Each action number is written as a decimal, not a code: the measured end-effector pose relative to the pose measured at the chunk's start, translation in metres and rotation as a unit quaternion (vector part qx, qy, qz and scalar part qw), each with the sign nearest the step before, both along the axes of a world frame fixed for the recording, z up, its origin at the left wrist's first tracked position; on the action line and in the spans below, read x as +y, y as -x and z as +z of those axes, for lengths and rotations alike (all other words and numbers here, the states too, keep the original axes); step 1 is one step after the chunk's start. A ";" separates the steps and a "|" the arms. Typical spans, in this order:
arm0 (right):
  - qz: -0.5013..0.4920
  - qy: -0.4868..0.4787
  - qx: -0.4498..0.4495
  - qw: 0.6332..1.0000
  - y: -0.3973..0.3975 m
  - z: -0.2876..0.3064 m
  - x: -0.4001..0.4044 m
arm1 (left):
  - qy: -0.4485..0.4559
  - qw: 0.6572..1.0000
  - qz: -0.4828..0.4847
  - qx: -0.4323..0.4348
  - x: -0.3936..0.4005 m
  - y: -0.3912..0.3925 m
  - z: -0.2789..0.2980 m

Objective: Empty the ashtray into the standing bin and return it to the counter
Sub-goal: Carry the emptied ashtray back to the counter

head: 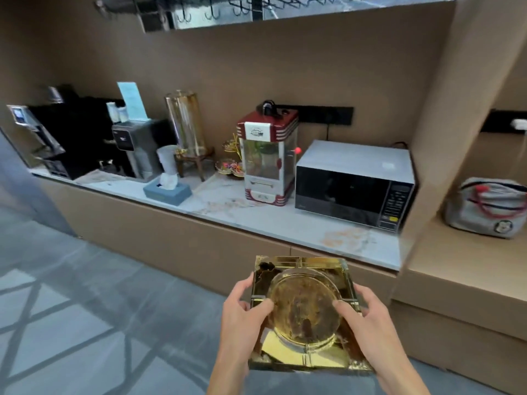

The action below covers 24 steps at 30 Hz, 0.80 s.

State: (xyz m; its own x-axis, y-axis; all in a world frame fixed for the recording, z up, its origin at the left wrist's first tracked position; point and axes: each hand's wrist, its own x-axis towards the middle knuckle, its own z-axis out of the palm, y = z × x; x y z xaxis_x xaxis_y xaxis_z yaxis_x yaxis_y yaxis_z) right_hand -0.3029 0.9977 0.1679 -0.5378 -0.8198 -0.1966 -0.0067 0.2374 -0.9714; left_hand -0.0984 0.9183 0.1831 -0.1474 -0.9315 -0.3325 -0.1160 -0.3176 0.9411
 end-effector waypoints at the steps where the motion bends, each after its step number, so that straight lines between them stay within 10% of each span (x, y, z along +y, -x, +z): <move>1: 0.002 -0.002 0.001 1.000 -0.007 0.002 -0.016 | 0.001 1.000 0.003 -0.003 -0.015 -0.007 0.001; 24: -0.078 -0.019 0.072 0.994 -0.226 -0.024 -0.339 | 0.017 0.998 -0.061 -0.021 -0.370 -0.208 -0.022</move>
